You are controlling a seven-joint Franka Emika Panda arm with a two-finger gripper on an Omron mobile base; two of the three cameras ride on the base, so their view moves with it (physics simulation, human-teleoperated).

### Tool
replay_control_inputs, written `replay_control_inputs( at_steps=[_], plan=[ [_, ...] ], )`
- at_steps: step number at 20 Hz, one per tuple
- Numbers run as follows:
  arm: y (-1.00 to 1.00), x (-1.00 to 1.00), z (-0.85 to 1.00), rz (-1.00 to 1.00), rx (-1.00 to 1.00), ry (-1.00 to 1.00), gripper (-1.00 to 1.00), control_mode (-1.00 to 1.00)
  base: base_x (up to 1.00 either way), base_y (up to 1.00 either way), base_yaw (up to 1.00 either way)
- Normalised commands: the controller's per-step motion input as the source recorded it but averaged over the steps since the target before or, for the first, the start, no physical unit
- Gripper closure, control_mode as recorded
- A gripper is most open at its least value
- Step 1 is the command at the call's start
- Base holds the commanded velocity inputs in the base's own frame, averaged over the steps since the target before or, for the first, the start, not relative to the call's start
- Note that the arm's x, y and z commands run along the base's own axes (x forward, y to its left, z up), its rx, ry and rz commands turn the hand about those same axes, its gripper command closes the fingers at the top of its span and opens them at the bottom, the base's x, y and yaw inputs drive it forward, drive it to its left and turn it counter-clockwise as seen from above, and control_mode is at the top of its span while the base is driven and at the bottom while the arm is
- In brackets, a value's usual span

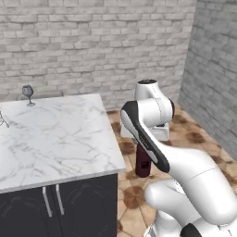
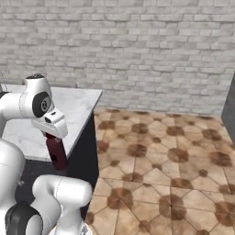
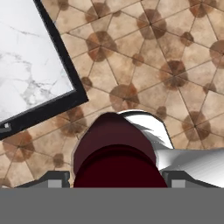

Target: There is a wine glass and glass cup on the dining counter. Place the wine bottle next to the wine glass and the juice bottle next to the glass cup.

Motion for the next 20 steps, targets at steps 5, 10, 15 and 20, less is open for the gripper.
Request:
replay_control_inputs(
  at_steps=[5,10,15,20],
  plan=[
    [0.0,0.0,0.0,0.0,0.0,0.0,1.0,1.0,0.54,-0.6,0.0],
    [0.0,0.0,0.0,0.0,0.0,0.0,1.0,1.0,0.54,-0.6,0.0],
    [0.0,0.0,0.0,0.0,0.0,0.0,1.0,1.0,0.59,-0.57,0.0],
    [0.0,0.0,0.0,0.0,0.0,0.0,1.0,1.0,0.72,-0.49,0.0]
  ],
)
